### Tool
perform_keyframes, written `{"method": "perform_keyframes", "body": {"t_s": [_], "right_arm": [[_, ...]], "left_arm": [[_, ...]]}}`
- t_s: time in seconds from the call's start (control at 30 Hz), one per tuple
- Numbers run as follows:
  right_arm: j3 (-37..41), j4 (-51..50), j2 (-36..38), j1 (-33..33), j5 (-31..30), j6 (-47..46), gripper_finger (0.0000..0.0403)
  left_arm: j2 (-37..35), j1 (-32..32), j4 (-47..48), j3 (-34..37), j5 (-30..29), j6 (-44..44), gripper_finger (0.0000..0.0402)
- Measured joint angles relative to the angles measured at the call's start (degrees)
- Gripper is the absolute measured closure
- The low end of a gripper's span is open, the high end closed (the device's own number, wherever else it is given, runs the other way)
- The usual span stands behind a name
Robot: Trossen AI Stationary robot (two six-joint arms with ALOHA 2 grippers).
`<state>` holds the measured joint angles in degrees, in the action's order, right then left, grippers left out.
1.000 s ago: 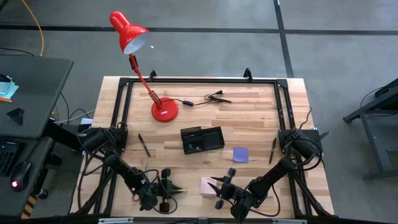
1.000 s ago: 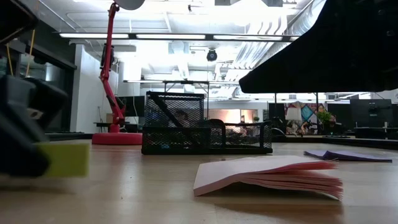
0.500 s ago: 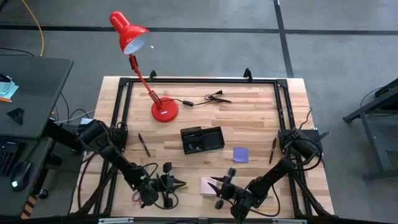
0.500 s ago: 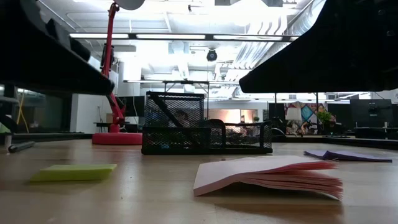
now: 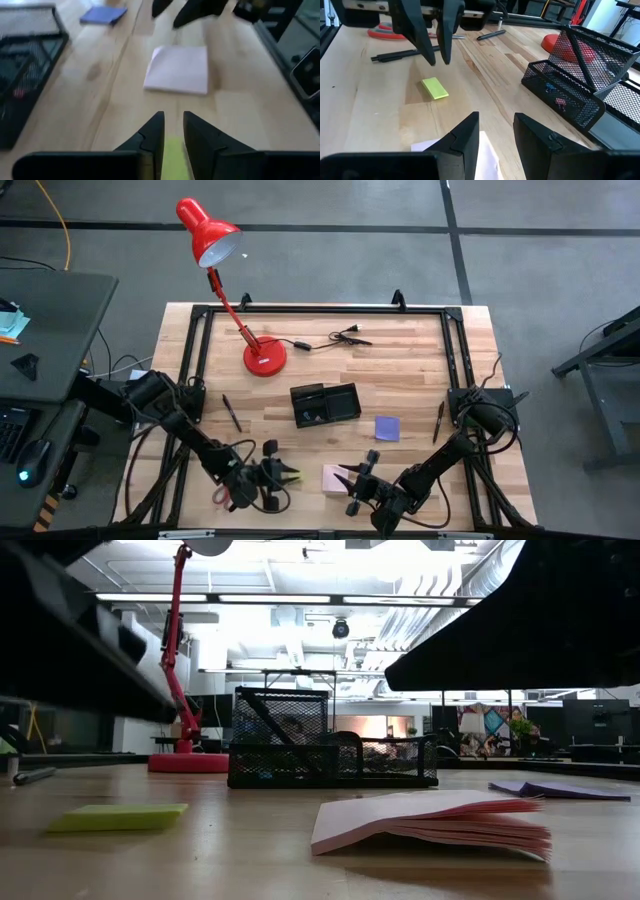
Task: Pick and place office supplies into organizer
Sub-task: Put the yellow eraser into the black desk organizer
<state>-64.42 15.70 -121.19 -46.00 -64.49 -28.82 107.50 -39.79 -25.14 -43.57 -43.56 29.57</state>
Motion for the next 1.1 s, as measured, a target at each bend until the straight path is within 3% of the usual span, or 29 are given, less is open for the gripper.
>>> {"method": "perform_keyframes", "body": {"t_s": [0.2,0.7,1.1], "right_arm": [[0.0,-0.1,0.0,0.1,0.0,-0.3,0.0289],[0.0,-0.3,0.0,0.7,1.2,-0.8,0.0289],[0.0,-0.5,0.0,1.0,2.0,-1.1,0.0289]], "left_arm": [[0.5,-0.8,3.0,0.0,0.3,4.9,0.0332],[2.4,-0.7,6.0,0.1,2.3,8.2,0.0188],[9.7,-1.3,0.5,-0.2,-3.9,10.0,0.0192]]}}
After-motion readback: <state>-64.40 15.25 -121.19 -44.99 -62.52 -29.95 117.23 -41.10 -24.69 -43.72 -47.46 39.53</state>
